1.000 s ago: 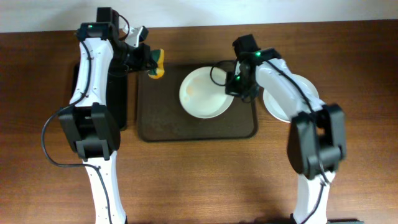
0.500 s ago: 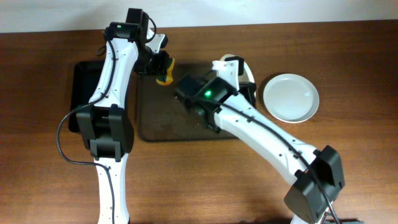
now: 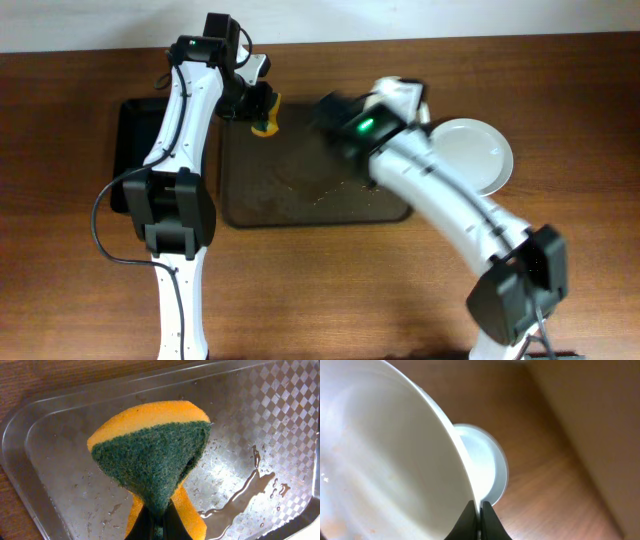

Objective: Clean dirty plates on tray and stack at the side
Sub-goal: 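Lift the plate with the right gripper and stack it on the side plates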

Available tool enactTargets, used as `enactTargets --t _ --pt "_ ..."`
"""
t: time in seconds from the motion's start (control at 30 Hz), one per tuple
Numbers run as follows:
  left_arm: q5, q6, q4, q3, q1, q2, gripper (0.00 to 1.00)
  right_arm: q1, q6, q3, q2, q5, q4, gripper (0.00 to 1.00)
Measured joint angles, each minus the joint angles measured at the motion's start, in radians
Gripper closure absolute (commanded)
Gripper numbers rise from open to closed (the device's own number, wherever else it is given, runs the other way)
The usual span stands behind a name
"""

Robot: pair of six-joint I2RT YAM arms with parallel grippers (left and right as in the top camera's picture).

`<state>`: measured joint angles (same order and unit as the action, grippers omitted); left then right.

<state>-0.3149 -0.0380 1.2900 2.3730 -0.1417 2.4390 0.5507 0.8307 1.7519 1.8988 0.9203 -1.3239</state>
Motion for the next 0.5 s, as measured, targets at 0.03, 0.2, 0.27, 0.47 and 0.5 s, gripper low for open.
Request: enactTargets --t 0.03,0.2,0.27,0.47,0.5 --pt "0.002 0.000 0.000 0.000 0.000 0.000 0.99 -0.107 -0.084 -0.001 0.000 -0.124 0.069 0.96" --pt "0.003 0.000 -0.001 0.000 0.000 0.000 0.99 -0.578 -0.415 -0.002 0.000 -0.731 0.200 0.96" --pt "0.007 0.000 -0.007 0.000 0.000 0.000 0.99 -0.726 -0.485 -0.002 0.003 -0.869 0.205 0.96" --pt "0.010 0.000 -0.015 0.000 0.000 0.000 0.99 -0.871 -0.578 -0.192 0.050 -1.040 0.363 0.96" --pt "0.010 0.000 -0.016 0.000 0.000 0.000 0.99 -0.871 -0.577 -0.253 0.055 -1.047 0.418 0.96"
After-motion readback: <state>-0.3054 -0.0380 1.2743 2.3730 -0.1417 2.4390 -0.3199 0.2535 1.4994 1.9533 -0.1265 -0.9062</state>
